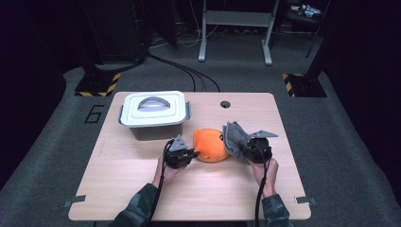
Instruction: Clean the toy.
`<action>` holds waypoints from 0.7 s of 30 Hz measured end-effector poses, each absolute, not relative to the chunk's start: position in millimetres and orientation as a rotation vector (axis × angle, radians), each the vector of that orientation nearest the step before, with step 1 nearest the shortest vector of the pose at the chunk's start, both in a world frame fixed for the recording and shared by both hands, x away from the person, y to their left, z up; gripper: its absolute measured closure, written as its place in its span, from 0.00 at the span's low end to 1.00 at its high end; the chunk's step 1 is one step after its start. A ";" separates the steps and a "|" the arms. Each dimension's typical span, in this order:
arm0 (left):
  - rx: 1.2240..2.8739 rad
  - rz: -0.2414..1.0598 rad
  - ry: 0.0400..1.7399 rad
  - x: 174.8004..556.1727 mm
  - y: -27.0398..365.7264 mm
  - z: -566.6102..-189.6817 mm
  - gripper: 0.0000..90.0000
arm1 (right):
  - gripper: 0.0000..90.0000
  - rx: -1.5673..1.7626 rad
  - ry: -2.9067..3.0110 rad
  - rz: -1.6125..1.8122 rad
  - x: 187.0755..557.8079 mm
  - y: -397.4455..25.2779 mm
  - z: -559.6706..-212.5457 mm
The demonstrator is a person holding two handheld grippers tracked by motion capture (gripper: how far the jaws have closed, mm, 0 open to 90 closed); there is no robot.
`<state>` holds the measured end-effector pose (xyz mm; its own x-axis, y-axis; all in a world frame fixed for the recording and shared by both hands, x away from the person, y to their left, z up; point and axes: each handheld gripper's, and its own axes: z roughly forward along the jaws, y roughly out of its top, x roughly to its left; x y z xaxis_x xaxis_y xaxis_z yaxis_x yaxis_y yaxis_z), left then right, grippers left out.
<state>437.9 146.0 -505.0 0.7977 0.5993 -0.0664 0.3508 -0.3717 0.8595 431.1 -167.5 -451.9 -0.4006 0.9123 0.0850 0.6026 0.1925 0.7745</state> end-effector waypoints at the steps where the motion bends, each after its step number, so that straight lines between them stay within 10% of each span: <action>1: 2.004 0.311 0.702 438.3 146.7 -504.8 0.89 | 0.85 1.421 2.072 1.086 433.7 -166.5 -447.5; 21: 2.003 0.309 0.721 439.0 146.0 -506.6 0.89 | 0.84 1.553 2.138 0.892 474.6 -145.7 -486.2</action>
